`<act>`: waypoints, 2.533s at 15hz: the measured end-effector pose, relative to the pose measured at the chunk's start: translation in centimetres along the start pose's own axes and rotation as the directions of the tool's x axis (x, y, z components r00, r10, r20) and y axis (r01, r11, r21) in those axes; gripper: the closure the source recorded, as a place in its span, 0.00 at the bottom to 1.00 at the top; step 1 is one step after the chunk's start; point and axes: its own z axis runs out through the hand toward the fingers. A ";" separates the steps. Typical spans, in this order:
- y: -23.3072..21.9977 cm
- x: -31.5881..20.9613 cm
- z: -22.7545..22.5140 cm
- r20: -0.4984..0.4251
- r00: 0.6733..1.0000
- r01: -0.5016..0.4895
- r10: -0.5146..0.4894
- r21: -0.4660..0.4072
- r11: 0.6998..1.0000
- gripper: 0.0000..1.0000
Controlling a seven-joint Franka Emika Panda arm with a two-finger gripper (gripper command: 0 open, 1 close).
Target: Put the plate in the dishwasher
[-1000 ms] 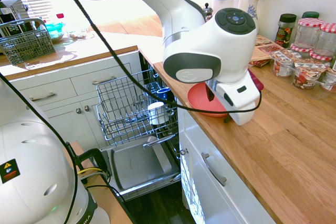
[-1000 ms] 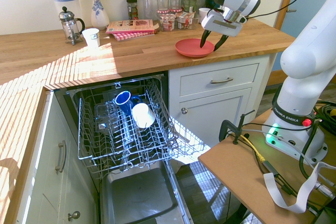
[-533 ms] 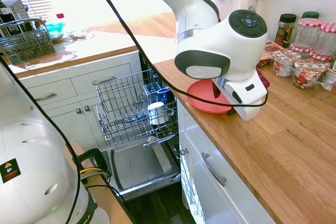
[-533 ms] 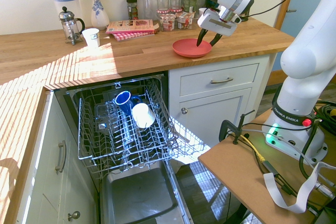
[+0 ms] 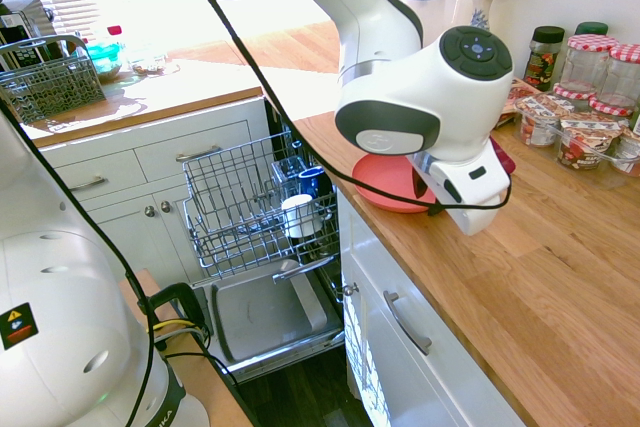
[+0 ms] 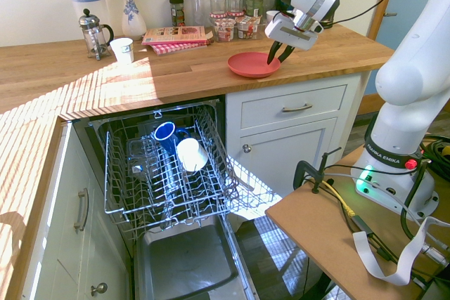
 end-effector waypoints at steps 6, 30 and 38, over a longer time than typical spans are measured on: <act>-1.4 -0.5 0.0 0.002 1.000 0.011 -0.011 -0.043 0.999 1.00; -24.4 -56.9 8.0 -0.047 0.285 0.740 -0.957 -0.624 0.251 1.00; -14.5 -66.8 19.7 -0.058 -0.173 0.662 -0.983 -0.746 -0.073 1.00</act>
